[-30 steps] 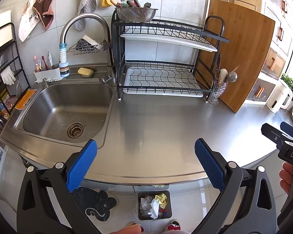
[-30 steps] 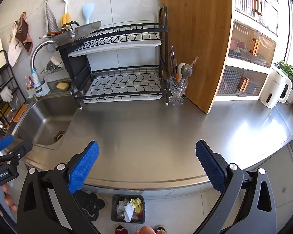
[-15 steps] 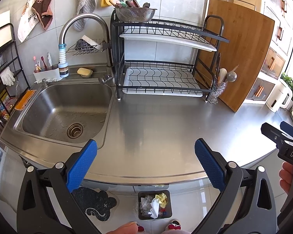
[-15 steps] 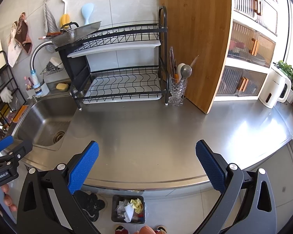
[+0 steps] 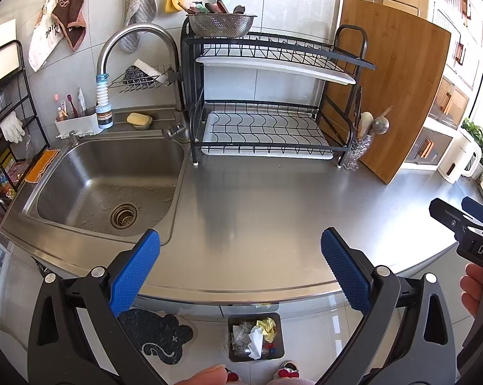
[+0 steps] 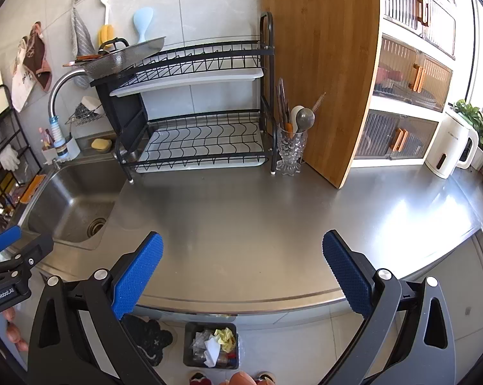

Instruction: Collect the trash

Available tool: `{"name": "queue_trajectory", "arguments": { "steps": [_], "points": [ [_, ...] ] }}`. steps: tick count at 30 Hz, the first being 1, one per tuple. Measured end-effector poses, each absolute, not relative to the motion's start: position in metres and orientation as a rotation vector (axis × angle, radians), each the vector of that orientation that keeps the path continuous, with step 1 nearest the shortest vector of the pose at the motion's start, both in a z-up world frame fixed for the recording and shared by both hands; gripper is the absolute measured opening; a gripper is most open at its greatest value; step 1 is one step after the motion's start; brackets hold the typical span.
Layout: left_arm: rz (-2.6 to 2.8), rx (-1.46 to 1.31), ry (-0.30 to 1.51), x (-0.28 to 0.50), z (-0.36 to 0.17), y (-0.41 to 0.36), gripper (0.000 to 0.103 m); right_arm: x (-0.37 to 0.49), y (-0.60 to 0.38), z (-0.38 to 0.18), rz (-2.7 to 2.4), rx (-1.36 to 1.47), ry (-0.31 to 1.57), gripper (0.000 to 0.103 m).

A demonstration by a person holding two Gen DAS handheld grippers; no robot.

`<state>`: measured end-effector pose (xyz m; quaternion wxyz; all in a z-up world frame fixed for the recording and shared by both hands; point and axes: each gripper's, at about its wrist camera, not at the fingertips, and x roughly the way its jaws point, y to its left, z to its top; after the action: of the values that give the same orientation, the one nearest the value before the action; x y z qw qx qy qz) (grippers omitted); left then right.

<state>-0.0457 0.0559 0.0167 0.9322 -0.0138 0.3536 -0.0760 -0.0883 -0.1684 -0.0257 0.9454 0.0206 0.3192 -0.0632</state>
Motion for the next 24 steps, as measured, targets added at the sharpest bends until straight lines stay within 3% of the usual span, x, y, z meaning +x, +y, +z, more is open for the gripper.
{"name": "queue_trajectory", "arguments": {
  "steps": [24],
  "points": [
    [-0.139, -0.016, 0.730, -0.0454, 0.0161, 0.0559, 0.095, -0.0876, -0.1689, -0.0269, -0.123, 0.047, 0.652, 0.100]
  ]
}}
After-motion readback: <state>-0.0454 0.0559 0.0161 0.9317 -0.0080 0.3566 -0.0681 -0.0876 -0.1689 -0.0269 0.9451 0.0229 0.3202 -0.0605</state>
